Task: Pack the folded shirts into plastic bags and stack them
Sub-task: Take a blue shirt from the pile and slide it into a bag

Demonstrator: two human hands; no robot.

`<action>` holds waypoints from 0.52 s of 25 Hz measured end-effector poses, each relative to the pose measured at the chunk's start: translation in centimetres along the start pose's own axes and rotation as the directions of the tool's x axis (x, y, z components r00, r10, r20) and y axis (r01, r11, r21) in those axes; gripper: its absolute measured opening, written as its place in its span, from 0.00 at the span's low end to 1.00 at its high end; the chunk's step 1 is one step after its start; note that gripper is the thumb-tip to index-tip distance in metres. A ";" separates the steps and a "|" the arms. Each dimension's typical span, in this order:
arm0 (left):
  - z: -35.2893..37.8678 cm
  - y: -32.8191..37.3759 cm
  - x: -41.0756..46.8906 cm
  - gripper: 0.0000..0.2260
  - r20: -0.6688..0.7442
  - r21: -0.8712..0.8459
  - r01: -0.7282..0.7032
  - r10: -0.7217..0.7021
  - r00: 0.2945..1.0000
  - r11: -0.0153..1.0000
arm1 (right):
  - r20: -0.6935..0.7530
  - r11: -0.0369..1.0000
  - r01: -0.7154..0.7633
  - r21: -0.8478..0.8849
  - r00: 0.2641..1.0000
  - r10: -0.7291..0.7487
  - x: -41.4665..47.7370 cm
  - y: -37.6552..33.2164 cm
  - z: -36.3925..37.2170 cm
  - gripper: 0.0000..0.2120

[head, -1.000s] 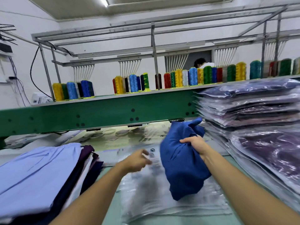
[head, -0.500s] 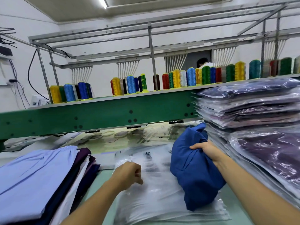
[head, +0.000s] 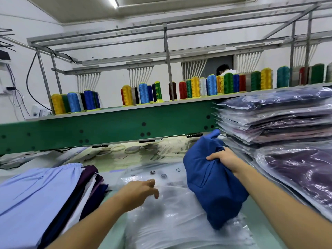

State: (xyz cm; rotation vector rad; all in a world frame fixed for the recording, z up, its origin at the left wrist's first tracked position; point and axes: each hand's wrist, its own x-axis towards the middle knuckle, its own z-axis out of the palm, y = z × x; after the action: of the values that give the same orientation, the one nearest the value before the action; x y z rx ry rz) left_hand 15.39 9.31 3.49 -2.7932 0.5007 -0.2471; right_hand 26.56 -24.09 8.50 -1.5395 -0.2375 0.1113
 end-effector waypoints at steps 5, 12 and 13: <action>-0.8 1.2 3.4 0.14 -0.033 -0.462 0.193 -0.234 0.972 0.866 | 0.087 0.877 0.431 -0.212 0.902 -0.422 -1.4 -5.1 4.5 0.11; -1.4 2.4 4.3 0.07 0.214 -0.939 0.320 -0.511 0.833 0.128 | 0.543 0.476 0.611 -0.633 0.788 -0.290 -3.3 1.8 8.1 0.18; -1.1 2.1 3.9 0.10 0.239 -0.952 0.304 -0.527 0.815 0.039 | 0.547 0.442 0.595 -0.671 0.800 -0.247 -3.3 2.4 7.9 0.22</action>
State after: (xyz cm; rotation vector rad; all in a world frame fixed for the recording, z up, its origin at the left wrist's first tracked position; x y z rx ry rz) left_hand 18.12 5.71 4.29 -4.2526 -0.4658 -0.4122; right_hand 21.81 -17.01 5.94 -2.3479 -1.1427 -0.1578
